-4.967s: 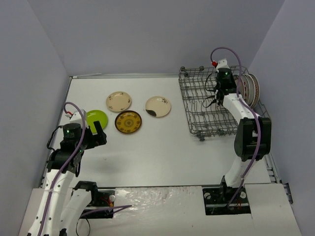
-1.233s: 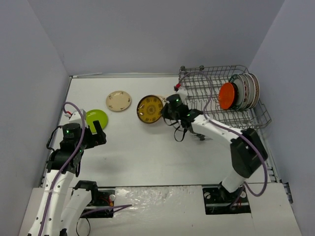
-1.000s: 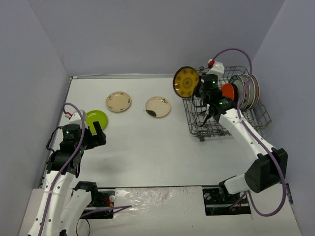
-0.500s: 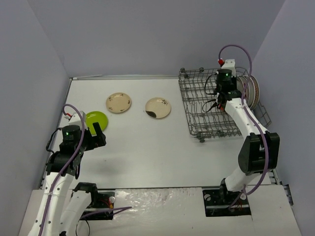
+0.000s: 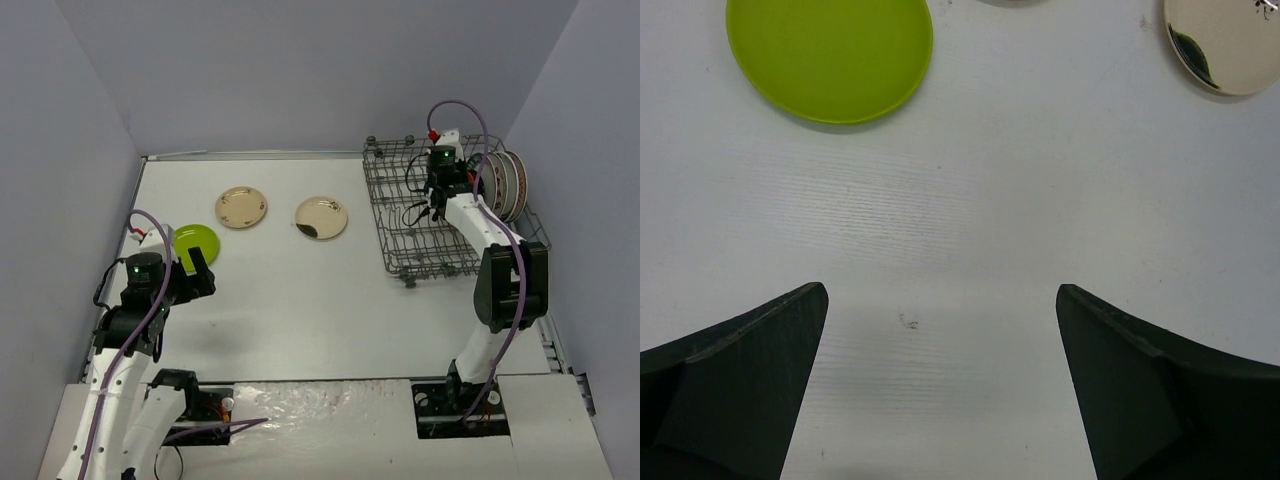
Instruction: Load the plates into the dish rack
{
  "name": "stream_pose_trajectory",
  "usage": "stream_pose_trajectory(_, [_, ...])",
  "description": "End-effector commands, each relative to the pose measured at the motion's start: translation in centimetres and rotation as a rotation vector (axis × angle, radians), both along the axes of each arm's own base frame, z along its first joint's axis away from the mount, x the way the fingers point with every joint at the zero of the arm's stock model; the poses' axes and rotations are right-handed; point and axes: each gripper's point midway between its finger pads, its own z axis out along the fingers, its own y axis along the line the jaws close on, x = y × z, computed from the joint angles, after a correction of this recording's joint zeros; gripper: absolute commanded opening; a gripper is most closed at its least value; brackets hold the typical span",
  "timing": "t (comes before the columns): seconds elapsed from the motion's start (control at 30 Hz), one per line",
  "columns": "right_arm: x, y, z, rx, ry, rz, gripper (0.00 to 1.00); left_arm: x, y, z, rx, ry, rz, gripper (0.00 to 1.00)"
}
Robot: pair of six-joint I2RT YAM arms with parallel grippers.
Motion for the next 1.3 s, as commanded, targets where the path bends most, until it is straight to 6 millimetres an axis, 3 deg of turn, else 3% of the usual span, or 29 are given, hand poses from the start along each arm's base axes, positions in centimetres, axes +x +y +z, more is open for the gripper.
stream_pose_trajectory(0.0, [1.1,-0.2,1.1,0.002,-0.082,-0.019,0.0,1.1,0.4,1.7,0.018,-0.059,0.008,0.97])
stream_pose_trajectory(0.33, [0.7,0.7,-2.4,0.049,-0.031,0.022,0.0,1.1,0.5,1.7,0.022,-0.061,0.012,0.97])
stream_pose_trajectory(0.43, [0.8,1.1,-2.7,0.075,-0.027,0.04,0.11,1.0,0.4,1.7,0.02,-0.061,0.01,0.97])
stream_pose_trajectory(0.53, [0.7,1.7,-2.0,0.103,-0.041,0.05,0.32,1.0,0.4,1.7,0.018,-0.062,0.01,0.97])
stream_pose_trajectory(0.7, [0.0,3.8,2.3,0.13,-0.129,0.091,0.47,1.0,0.4,1.5,0.009,-0.057,0.013,0.97])
stream_pose_trajectory(0.83, [-1.8,6.6,8.2,0.163,-0.232,0.154,0.56,1.0,0.4,1.1,-0.002,-0.034,0.026,0.97])
stream_pose_trajectory(0.87, [-1.7,7.5,8.7,0.171,-0.241,0.178,0.59,1.0,0.5,1.1,0.002,-0.035,0.034,0.97])
stream_pose_trajectory(0.93, [-3.9,9.7,13.7,0.236,-0.347,0.249,0.69,1.4,1.0,0.6,-0.014,-0.004,0.094,0.97])
stream_pose_trajectory(0.97, [-3.9,10.5,13.5,0.265,-0.347,0.269,0.72,1.4,0.9,0.5,-0.028,-0.002,0.103,0.97])
stream_pose_trajectory(1.07, [-7.2,12.2,17.9,0.487,-0.507,0.338,0.83,2.9,0.3,0.1,-0.123,0.018,0.171,0.97])
stream_pose_trajectory(1.2, [-10.9,14.8,20.0,0.702,-0.574,0.471,0.93,5.1,0.2,-0.7,-0.203,0.037,0.26,0.97])
stream_pose_trajectory(1.27, [-12.4,16.0,19.7,0.805,-0.575,0.511,0.95,6.2,0.5,-1.3,-0.24,0.043,0.307,0.97])
